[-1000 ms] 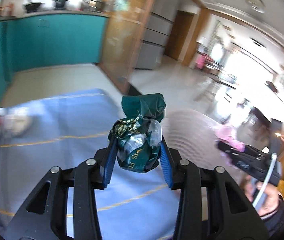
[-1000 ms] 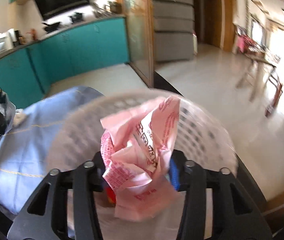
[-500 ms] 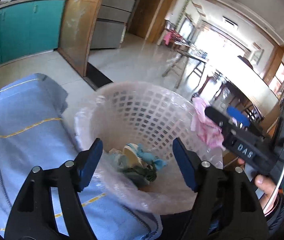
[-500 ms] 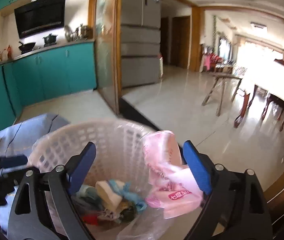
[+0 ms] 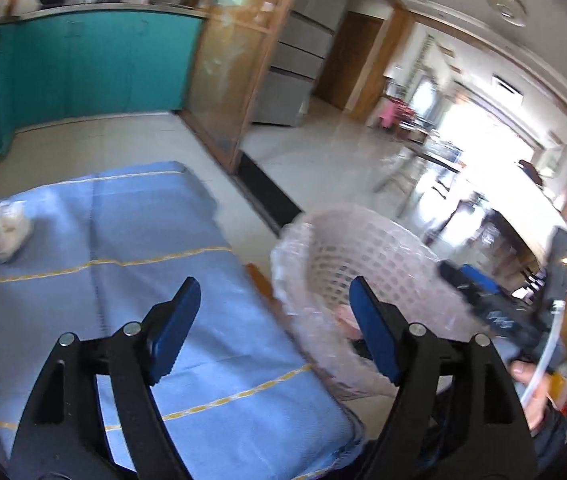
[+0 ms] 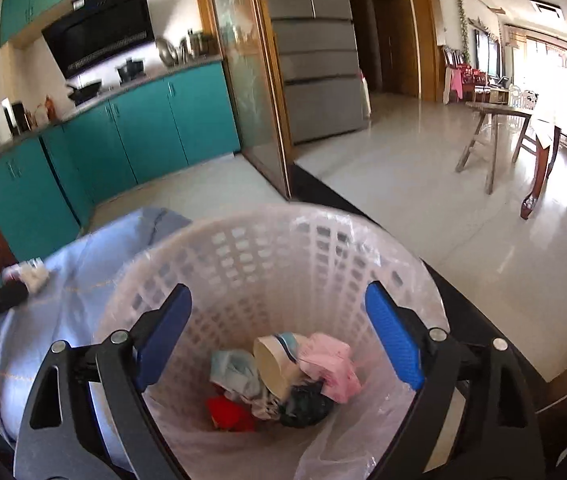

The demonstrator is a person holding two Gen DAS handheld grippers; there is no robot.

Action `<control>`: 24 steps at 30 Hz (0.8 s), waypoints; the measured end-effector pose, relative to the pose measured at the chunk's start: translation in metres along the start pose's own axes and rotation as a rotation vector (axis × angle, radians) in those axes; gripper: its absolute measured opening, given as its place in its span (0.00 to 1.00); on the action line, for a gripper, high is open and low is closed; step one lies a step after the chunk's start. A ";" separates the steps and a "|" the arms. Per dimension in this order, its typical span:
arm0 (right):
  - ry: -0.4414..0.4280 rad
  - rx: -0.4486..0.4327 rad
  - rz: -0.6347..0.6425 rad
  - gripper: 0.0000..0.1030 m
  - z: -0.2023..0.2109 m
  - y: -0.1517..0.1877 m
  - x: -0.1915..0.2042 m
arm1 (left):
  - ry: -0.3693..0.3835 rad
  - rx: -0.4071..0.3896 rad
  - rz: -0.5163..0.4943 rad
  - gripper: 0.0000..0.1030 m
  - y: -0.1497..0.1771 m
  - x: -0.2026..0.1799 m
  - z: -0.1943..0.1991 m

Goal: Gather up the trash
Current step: 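Grasp the white bag with red contents with the right gripper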

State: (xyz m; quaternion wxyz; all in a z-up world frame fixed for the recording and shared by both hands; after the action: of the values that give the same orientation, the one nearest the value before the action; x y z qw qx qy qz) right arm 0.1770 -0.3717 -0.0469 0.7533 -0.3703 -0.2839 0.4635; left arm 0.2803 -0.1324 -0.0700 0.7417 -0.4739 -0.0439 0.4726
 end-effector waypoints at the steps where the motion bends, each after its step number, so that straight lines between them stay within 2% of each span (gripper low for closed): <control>1: -0.041 -0.024 0.021 0.84 0.005 -0.004 0.012 | -0.069 -0.041 0.001 0.75 -0.002 0.004 0.010; 3: -0.138 -0.034 0.086 0.84 0.007 -0.011 0.043 | -0.248 -0.153 -0.039 0.69 -0.011 0.005 0.045; 7: -0.369 -0.006 0.198 0.69 -0.008 -0.019 0.130 | -0.434 -0.413 -0.187 0.69 -0.018 -0.006 0.131; 9: -0.472 0.051 0.256 0.64 -0.025 -0.018 0.187 | -0.475 -0.501 -0.182 0.69 -0.016 -0.001 0.164; 11: -0.620 0.113 0.317 0.64 -0.039 -0.010 0.255 | -0.463 -0.589 -0.149 0.69 -0.010 0.010 0.196; 14: -0.745 0.184 0.405 0.64 -0.054 0.005 0.343 | -0.482 -0.689 -0.135 0.69 -0.002 0.022 0.233; 15: -0.753 0.188 0.425 0.64 -0.056 0.007 0.362 | -0.480 -0.720 -0.139 0.69 0.001 0.024 0.243; 17: -0.775 0.181 0.502 0.64 -0.063 0.015 0.417 | -0.452 -0.752 -0.143 0.70 0.006 0.024 0.256; 19: -0.778 0.186 0.562 0.64 -0.069 0.025 0.455 | -0.422 -0.740 -0.134 0.71 0.008 0.030 0.259; 21: -0.731 0.187 0.630 0.64 -0.082 0.037 0.486 | -0.413 -0.699 -0.125 0.71 0.009 0.038 0.255; 22: -0.721 0.198 0.658 0.63 -0.087 0.042 0.495 | -0.420 -0.652 -0.106 0.71 0.008 0.046 0.247; 24: -0.708 0.254 0.703 0.57 -0.101 0.055 0.512 | -0.438 -0.580 -0.071 0.71 0.004 0.056 0.234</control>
State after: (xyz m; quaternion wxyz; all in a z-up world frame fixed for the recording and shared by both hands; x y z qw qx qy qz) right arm 0.4374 0.0803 -0.1053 0.4487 -0.1694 -0.3213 0.8165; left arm 0.1884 0.0638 0.0334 0.5657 -0.5502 -0.3503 0.5046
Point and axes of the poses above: each gripper's, at about its wrist camera, not at the fingertips, and z roughly against the way its jaws point, x to its left, y to its underside, the point moved 2 cm from there along -z, roughly the way its jaws point, and after that the axes turned 9 degrees about y, right-handed, at the moved point
